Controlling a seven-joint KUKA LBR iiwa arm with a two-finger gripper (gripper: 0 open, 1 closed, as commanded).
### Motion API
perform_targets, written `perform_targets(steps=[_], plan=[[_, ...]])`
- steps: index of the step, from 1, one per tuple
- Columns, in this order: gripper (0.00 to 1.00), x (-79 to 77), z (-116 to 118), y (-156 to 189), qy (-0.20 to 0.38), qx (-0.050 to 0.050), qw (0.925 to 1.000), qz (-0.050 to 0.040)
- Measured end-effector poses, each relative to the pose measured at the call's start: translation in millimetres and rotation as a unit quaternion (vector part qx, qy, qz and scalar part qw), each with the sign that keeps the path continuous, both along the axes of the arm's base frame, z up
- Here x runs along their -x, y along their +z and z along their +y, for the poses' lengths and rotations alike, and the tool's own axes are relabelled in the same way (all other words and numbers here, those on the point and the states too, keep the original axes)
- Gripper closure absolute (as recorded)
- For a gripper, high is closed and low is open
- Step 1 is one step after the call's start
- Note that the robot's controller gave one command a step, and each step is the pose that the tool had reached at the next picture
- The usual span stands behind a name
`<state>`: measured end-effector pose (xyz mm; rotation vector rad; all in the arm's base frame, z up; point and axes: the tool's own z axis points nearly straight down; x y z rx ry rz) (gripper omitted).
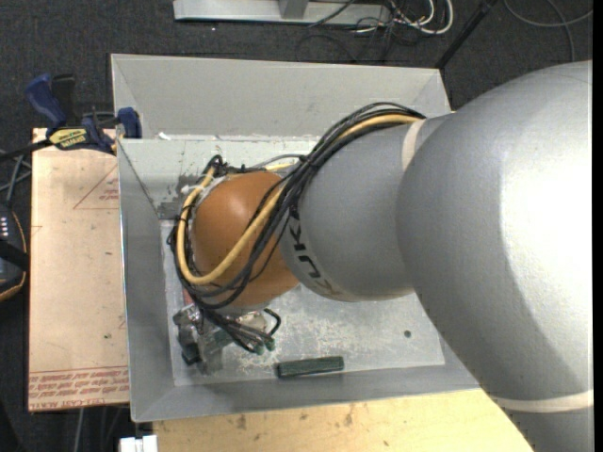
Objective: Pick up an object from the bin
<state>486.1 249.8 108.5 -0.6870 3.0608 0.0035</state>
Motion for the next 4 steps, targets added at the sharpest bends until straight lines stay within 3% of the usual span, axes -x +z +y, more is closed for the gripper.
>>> perform_targets(steps=[4], plan=[[1.00,1.2,0,13,-0.001,0.002,1.0000,0.0035]])
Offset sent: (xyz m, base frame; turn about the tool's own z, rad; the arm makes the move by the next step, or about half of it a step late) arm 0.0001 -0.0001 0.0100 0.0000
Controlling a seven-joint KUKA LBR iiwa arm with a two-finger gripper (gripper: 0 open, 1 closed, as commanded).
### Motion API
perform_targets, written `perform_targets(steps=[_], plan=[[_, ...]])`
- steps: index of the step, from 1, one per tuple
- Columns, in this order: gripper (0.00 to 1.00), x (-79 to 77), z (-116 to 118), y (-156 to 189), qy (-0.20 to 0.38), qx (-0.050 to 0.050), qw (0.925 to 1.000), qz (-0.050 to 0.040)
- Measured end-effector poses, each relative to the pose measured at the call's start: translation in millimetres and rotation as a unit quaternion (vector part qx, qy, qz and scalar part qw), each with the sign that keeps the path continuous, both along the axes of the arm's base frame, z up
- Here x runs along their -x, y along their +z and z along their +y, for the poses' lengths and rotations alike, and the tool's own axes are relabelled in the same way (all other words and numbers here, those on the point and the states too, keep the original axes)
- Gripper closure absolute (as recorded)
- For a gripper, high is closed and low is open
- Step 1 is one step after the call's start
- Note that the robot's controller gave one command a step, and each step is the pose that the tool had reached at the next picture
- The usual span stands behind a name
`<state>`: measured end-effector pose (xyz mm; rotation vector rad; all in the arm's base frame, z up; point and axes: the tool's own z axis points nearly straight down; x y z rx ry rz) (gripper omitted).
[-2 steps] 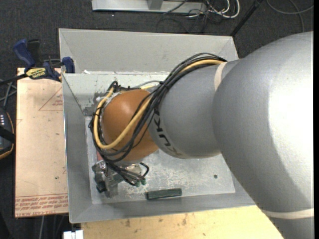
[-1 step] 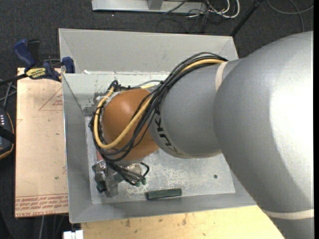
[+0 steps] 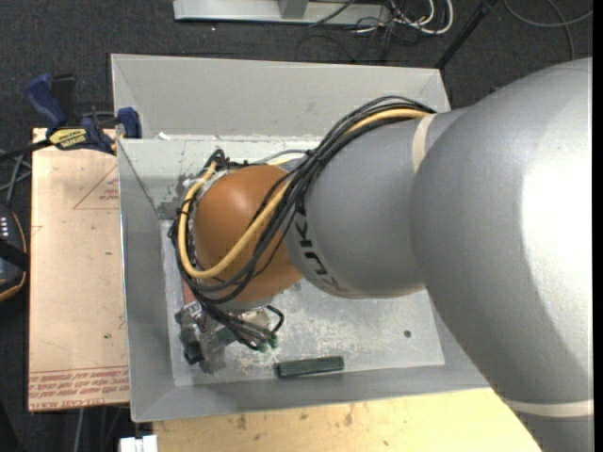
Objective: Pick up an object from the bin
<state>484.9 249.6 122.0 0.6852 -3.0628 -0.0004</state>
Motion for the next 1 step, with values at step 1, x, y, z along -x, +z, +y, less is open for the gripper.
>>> perform_targets(steps=[1], plan=[[1.00,0.8,-0.1,16.7,0.000,0.001,1.0000,0.0014]])
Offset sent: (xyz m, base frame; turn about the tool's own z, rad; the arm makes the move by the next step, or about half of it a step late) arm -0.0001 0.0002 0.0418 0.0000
